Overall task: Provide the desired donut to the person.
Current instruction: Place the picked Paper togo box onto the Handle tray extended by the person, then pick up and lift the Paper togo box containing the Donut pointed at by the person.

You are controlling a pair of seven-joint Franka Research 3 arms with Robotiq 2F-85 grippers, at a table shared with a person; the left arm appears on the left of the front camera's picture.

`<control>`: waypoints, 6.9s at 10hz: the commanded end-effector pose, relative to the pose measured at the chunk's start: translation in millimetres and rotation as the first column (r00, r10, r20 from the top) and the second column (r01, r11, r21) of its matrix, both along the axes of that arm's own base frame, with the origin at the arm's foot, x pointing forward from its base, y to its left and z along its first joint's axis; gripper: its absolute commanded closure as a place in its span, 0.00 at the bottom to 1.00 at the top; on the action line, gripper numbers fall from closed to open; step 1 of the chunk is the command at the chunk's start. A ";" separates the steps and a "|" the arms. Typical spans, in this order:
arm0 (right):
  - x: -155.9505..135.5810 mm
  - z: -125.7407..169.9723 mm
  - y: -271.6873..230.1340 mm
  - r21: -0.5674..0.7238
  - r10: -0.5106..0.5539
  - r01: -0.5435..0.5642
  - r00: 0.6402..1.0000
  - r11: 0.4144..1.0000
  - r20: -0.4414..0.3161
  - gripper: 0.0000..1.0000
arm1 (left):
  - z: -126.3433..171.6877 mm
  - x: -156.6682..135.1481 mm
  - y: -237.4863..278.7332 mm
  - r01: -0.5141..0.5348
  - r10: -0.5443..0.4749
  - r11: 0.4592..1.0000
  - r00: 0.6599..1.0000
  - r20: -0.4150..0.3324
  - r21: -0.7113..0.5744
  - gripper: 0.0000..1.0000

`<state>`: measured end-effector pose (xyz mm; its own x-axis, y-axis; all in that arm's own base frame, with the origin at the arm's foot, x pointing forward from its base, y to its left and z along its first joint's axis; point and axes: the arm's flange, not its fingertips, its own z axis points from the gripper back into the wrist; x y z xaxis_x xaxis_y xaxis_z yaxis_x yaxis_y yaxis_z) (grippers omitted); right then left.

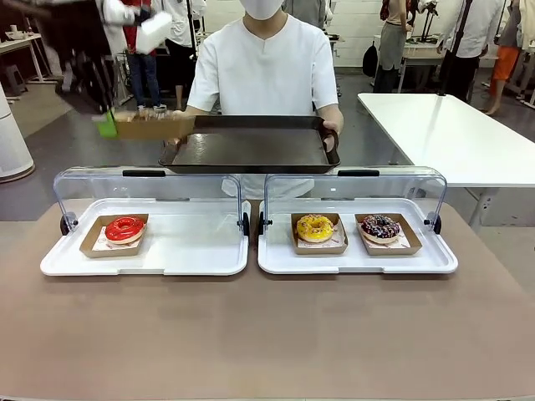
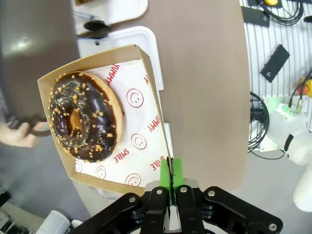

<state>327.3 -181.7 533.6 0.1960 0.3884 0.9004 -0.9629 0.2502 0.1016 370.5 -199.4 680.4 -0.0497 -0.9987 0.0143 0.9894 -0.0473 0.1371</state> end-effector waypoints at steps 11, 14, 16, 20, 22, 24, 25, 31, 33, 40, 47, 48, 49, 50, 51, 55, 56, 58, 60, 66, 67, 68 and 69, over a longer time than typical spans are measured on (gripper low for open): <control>-0.4 0.1 -0.3 0.014 0.006 -0.007 1.000 1.000 0.008 0.00 | -41.5 182.0 -74.6 0.037 -0.037 0.999 0.997 0.074 0.003 0.99; -0.4 0.1 -0.3 0.014 0.006 -0.007 1.000 1.000 0.008 0.00 | -64.9 199.8 -68.0 0.032 -0.031 0.999 0.999 0.041 -0.019 0.99; -0.4 0.1 -0.3 0.014 0.006 -0.007 1.000 1.000 0.008 0.00 | -68.5 205.3 -66.7 0.034 -0.033 0.999 0.999 0.031 -0.014 0.99; -0.4 0.1 -0.3 0.014 0.006 -0.007 1.000 1.000 0.008 0.00 | -83.1 209.2 -66.7 0.028 -0.028 0.999 1.000 -0.013 -0.018 0.99; -0.4 0.1 -0.3 0.014 0.006 -0.007 1.000 1.000 0.008 0.00 | -90.0 208.9 -65.4 0.023 -0.023 1.000 0.999 -0.029 -0.020 0.99; -0.4 0.1 -0.3 0.014 0.006 -0.007 1.000 1.000 0.008 0.00 | -94.4 213.3 -63.2 0.019 -0.020 1.000 0.999 -0.047 -0.013 0.99; -0.4 0.1 -0.3 0.014 0.006 -0.007 1.000 1.000 0.008 0.00 | -96.1 213.8 -62.2 0.018 -0.018 1.000 0.998 -0.056 -0.014 0.99; -0.4 0.1 -0.3 0.014 0.006 -0.007 1.000 1.000 0.008 0.00 | -100.7 212.1 -62.1 0.016 -0.017 1.000 0.996 -0.086 -0.013 0.41; -0.4 0.1 -0.3 0.014 0.006 -0.007 1.000 1.000 0.008 0.00 | -99.9 213.3 -62.3 0.023 -0.024 1.000 0.996 -0.085 -0.011 0.38; -0.4 0.1 -0.3 0.014 0.006 -0.007 1.000 1.000 0.008 0.00 | -100.5 213.5 -62.2 0.023 -0.024 1.000 0.995 -0.095 -0.015 0.00; -0.4 0.1 -0.3 0.014 0.006 -0.007 1.000 1.000 0.008 0.00 | -87.1 170.6 -51.1 0.040 -0.038 0.999 0.998 -0.050 0.031 0.00; -0.4 0.1 -0.3 0.014 0.006 -0.007 1.000 1.000 0.008 0.00 | -85.4 139.8 -37.1 0.062 -0.062 0.997 0.998 -0.022 0.042 0.00; -0.4 0.1 -0.3 0.014 0.006 -0.007 1.000 1.000 0.008 0.00 | -86.9 109.4 -20.0 0.065 -0.065 0.998 0.998 -0.019 0.023 0.00; -0.4 0.1 -0.3 0.014 0.006 -0.007 1.000 1.000 0.008 0.00 | -84.2 78.5 -4.2 0.079 -0.079 0.997 0.997 -0.015 -0.012 0.00; -0.4 0.1 -0.3 0.014 0.006 -0.007 1.000 1.000 0.008 0.00 | -81.9 60.4 6.9 0.089 -0.089 0.996 0.996 0.001 -0.017 0.00; -0.4 0.1 -0.3 0.014 0.006 -0.007 1.000 1.000 0.008 0.00 | -98.1 39.5 32.6 0.059 -0.061 0.993 0.998 -0.018 -0.100 0.00; -0.4 0.1 -0.3 0.014 0.006 -0.007 1.000 1.000 0.008 0.00 | -94.4 53.9 35.7 0.087 -0.091 0.992 0.995 -0.049 -0.090 0.00; -0.4 0.1 -0.3 0.014 0.006 -0.007 1.000 1.000 0.008 0.00 | -90.5 36.7 34.3 0.045 -0.046 0.998 0.999 -0.016 -0.054 0.00; -0.4 0.1 -0.3 0.014 0.006 -0.007 1.000 1.000 0.008 0.00 | -90.5 36.7 34.3 0.045 -0.046 0.998 0.999 -0.016 -0.054 0.00; -0.4 0.1 -0.3 0.014 0.006 -0.007 1.000 1.000 0.008 0.00 | -89.9 40.3 64.4 -0.036 0.024 0.976 0.998 -0.058 -0.215 0.00; -0.4 0.1 -0.3 0.014 0.006 -0.007 1.000 1.000 0.008 0.00 | -94.6 42.9 104.6 -0.138 0.101 0.923 0.988 -0.118 -0.359 0.00; -0.4 0.1 -0.3 0.014 0.006 -0.007 1.000 1.000 0.008 0.00 | -99.8 56.3 140.5 -0.203 0.135 0.875 0.974 -0.181 -0.439 0.00; -0.4 0.1 -0.3 0.014 0.006 -0.007 1.000 1.000 0.008 0.00 | -114.2 61.8 174.9 -0.232 0.108 0.797 0.963 -0.246 -0.558 0.00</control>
<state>326.9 -182.3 533.6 0.1970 0.3880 0.9004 -0.9623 0.2520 0.1019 427.7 -50.3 579.6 0.1431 -0.8788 0.4553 0.9894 0.1381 -0.0446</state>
